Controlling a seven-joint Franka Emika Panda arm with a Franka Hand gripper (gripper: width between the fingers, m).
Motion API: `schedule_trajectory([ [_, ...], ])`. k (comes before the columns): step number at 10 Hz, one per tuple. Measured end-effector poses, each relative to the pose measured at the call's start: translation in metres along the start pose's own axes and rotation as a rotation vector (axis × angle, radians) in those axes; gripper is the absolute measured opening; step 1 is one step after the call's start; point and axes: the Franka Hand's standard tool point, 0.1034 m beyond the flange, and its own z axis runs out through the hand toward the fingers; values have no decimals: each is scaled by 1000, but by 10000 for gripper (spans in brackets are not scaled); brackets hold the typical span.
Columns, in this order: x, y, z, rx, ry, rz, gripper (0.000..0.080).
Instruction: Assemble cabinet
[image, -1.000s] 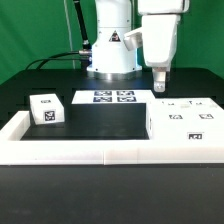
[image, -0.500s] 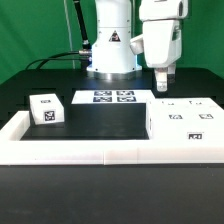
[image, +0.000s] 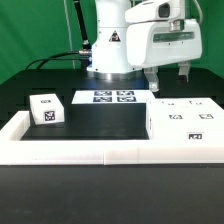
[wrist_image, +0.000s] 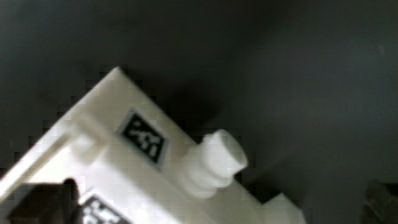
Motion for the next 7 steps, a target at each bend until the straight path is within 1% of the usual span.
schedule_trajectory([
  [1, 0, -3, 5, 6, -1, 43, 797],
  [2, -2, -2, 9, 14, 6, 147, 797],
  [3, -3, -1, 10, 16, 12, 186, 797],
  [7, -1, -4, 11, 34, 15, 452, 797],
])
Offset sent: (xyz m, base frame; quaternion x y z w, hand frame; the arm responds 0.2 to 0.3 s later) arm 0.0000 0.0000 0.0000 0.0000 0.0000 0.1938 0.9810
